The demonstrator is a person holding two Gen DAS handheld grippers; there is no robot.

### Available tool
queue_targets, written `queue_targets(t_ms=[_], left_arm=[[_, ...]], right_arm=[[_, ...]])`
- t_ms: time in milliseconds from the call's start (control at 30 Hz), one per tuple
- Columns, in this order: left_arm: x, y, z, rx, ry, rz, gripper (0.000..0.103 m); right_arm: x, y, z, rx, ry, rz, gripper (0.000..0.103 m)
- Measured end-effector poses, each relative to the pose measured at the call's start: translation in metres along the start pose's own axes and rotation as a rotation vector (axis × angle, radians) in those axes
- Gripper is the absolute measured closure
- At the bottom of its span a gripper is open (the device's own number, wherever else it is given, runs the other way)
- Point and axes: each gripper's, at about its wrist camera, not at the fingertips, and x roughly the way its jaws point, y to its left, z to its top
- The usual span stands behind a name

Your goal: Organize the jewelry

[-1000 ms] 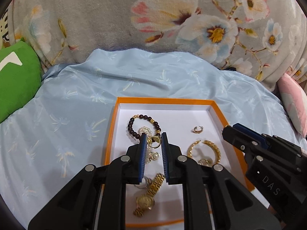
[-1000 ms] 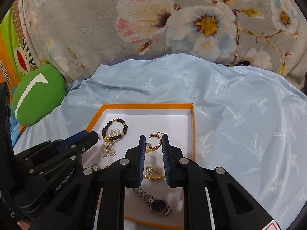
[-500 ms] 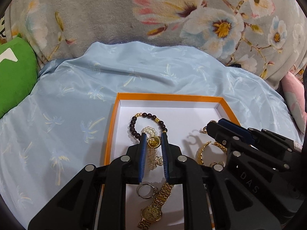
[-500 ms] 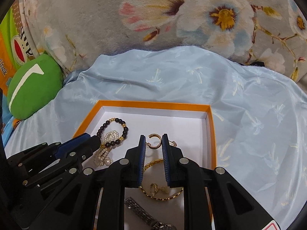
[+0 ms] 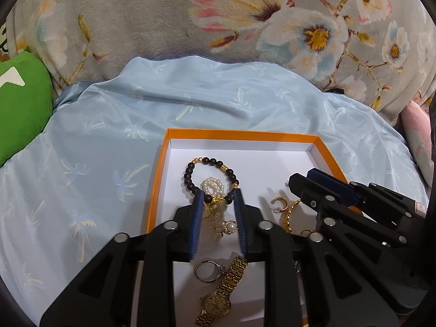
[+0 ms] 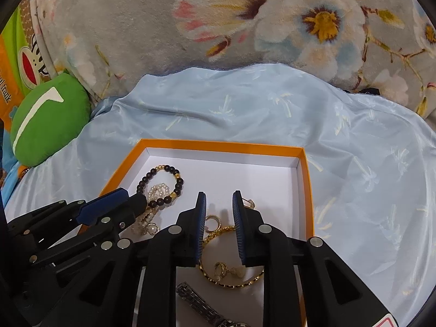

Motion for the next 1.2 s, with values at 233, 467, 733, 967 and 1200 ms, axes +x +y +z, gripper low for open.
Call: queue_targets(t_ms=[233, 467, 733, 967, 1200], left_arm=[[-0.001, 0.001, 0.0, -0.004, -0.002, -0.003, 0.078], [-0.001, 0.001, 0.001, -0.002, -0.002, -0.002, 0.078], [-0.001, 0.001, 0.001, 0.001, -0.005, 0.002, 0.078], [-0.011, 0.001, -0.004, 0.026, -0.041, 0.05, 0.078], [-0.04, 0.014, -0.028, -0.039, -0.059, 0.083, 0.078]], right_arm=[[0.0, 0.0, 0.0, 0.003, 0.001, 0.003, 0.082], [0.001, 0.0, 0.0, 0.003, 0.001, 0.001, 0.082], [0.001, 0.0, -0.001, 0.001, 0.0, 0.001, 0.082], [-0.021, -0.005, -0.014, 0.018, -0.033, -0.019, 0.069], [-0.071, -0.018, -0.054, 0.084, -0.053, -0.057, 0.062]])
